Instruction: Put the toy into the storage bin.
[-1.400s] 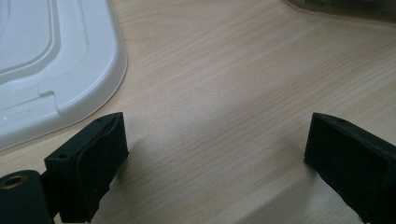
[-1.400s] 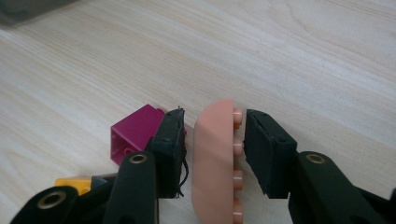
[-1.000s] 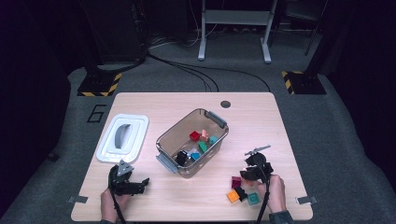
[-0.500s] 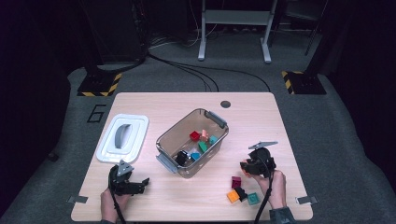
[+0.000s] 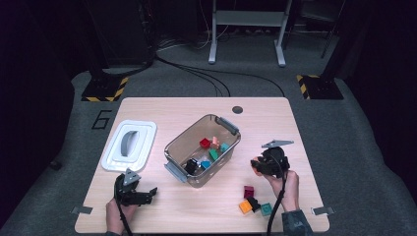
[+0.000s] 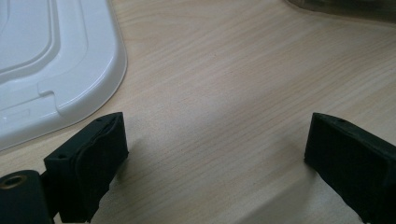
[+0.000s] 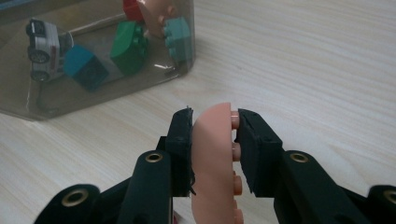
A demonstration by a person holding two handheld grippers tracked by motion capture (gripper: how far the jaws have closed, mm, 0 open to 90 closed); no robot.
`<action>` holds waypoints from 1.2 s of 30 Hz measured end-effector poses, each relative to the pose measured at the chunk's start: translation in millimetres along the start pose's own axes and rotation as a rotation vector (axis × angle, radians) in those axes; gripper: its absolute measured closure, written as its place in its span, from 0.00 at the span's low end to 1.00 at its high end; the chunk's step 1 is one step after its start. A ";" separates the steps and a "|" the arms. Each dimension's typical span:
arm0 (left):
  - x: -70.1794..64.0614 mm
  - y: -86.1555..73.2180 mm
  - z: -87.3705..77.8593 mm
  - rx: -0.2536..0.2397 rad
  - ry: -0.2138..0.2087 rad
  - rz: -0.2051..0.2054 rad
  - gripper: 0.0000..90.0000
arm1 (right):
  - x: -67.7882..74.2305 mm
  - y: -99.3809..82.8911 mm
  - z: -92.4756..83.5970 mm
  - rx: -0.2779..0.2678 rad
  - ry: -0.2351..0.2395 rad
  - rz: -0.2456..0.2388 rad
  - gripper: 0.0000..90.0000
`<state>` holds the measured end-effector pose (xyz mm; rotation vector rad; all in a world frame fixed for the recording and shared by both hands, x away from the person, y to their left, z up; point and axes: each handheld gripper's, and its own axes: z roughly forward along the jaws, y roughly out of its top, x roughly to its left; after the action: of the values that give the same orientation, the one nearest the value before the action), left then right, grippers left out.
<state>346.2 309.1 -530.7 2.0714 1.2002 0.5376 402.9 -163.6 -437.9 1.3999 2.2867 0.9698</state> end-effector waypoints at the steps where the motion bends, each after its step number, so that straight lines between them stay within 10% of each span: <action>1: -0.2 0.0 0.2 -0.003 0.000 -0.004 0.06 | -0.3 1.6 -0.1 0.000 -0.001 -0.004 0.74; 36: 0.2 0.0 0.0 0.000 -0.001 0.000 0.06 | -14.4 59.5 4.9 -0.090 -0.061 -0.025 0.74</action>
<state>346.3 309.2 -530.7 2.0720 1.1998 0.5368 452.7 -156.2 -402.8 1.3431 2.1838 0.9953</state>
